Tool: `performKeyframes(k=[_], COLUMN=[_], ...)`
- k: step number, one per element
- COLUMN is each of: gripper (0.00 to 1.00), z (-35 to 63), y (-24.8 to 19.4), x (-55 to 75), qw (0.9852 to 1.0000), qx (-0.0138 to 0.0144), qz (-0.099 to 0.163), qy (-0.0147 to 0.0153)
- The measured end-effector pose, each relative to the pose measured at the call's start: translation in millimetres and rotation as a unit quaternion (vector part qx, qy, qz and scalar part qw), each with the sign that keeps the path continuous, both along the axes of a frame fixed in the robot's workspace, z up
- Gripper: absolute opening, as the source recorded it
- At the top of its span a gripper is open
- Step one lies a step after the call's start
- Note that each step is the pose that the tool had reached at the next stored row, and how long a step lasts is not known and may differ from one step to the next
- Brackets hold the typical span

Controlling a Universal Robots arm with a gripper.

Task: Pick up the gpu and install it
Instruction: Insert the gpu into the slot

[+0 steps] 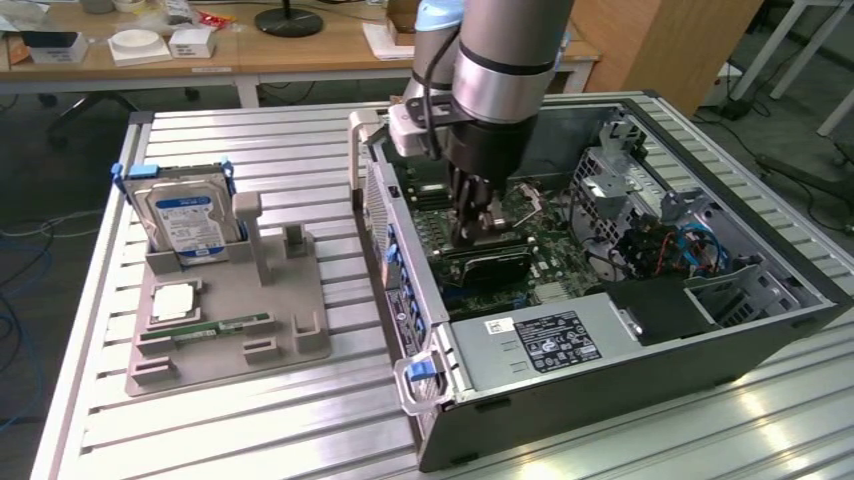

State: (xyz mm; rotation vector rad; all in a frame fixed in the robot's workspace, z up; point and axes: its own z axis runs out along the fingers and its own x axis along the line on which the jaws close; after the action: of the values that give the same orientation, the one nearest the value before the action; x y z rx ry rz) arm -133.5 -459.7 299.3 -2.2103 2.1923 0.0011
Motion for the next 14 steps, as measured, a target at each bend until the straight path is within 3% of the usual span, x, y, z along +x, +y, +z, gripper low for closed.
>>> performKeyframes(k=[2,4,8,9,10,14], gripper=[0.13,0.13,0.13,0.13,0.13,0.13], z=[0.0,0.8,6.1,6.7,6.7,6.6], y=[0.5,1.6,3.2,3.3,3.3,3.3], x=[-6.1,-9.5,-11.3,-11.3,-11.4,-6.7], qw=[1.0000,1.0000,0.9998,0.9998,0.9997,0.9984], qx=[-0.0031,-0.0090,-0.0185,-0.0193,-0.0194,-0.0196], qz=[0.000,0.001,0.002,0.002,0.002,0.003], qy=[0.0000,0.0004,0.0052,0.0093,0.0168,0.0534])
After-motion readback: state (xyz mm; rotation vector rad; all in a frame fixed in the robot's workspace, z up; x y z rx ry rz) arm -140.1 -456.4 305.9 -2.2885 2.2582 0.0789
